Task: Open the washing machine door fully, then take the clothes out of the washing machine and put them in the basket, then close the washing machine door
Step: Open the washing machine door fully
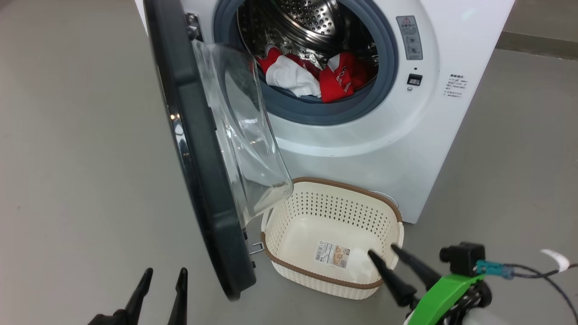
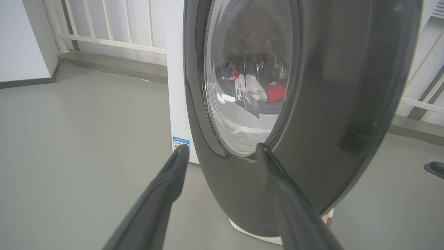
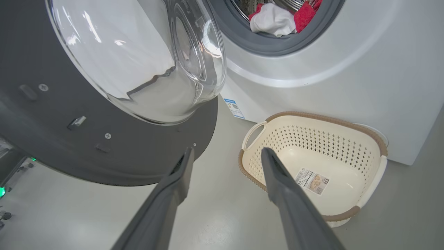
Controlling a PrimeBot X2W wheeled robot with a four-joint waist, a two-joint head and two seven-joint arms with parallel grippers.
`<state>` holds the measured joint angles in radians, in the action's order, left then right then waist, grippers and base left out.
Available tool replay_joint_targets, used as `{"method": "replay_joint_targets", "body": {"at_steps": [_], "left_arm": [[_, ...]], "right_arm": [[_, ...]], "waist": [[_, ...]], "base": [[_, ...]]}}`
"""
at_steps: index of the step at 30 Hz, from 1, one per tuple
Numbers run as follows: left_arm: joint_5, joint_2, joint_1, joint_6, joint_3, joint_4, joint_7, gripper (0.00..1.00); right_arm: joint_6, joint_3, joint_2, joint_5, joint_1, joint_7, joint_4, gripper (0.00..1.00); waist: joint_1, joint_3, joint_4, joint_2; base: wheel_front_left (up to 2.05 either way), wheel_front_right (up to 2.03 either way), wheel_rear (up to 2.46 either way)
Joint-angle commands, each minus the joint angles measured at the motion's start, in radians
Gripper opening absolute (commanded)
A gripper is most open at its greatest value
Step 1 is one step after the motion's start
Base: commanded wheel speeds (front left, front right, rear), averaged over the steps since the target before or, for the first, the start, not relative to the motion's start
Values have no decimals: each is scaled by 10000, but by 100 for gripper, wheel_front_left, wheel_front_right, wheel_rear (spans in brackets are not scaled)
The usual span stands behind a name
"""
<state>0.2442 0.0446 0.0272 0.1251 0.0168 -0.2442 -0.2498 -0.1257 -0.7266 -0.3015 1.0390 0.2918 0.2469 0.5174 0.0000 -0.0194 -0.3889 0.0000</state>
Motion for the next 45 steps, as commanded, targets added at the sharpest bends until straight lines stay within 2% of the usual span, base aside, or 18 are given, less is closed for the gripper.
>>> {"method": "replay_joint_targets", "body": {"at_steps": [1, 6, 15, 21, 34, 35, 36, 41, 45], "left_arm": [[-117, 56, -76, 56, -354, 250, -120, 100], [-129, 56, -62, 56, -364, 266, -120, 100], [-151, 56, -55, 56, -368, 286, -120, 100], [-145, 56, -64, 56, -377, 303, -120, 100], [-94, 56, -77, 56, -432, 385, -120, 100], [-26, 56, -74, 56, -413, 386, -120, 39], [-10, 56, -79, 56, -411, 398, -120, 0], [290, 56, -212, 56, -633, 750, -120, 0], [577, 56, -601, 56, -1161, 1956, -120, 0]], "right_arm": [[-50, 179, 6, -348, 229, 142, -247, 100], [-50, 2021, 441, -2543, -431, 146, -679, 100], [-50, 4532, 1445, -6069, -1603, 147, -1910, 100], [-50, 5347, 1955, -7063, -2157, 148, -2279, 100], [-50, 5499, 2137, -7353, -2275, 148, -2409, 100], [-50, 5507, 2139, -7362, -2273, 148, -2419, 100], [-50, 5512, 2142, -7374, -2270, 148, -2433, 100], [-50, 5509, 2159, -7404, -2264, 148, -2458, 100], [-50, 5540, 2182, -7460, -2254, 149, -2477, 100]], "waist": [[0, -3, 5, 0], [0, 8, 15, 0], [0, 27, 6, 0], [0, 29, -30, 0], [0, 61, -19, 0], [0, 61, -19, 0], [0, 58, -20, 0], [0, 29, -27, 0], [0, -6, -19, 0]], "base": [[0, 0, 0], [0, 0, 0], [0, 0, 0], [0, 0, 0], [0, 0, 0], [0, 0, 0], [0, 0, 0], [0, 0, 0], [0, 0, 0]]}}
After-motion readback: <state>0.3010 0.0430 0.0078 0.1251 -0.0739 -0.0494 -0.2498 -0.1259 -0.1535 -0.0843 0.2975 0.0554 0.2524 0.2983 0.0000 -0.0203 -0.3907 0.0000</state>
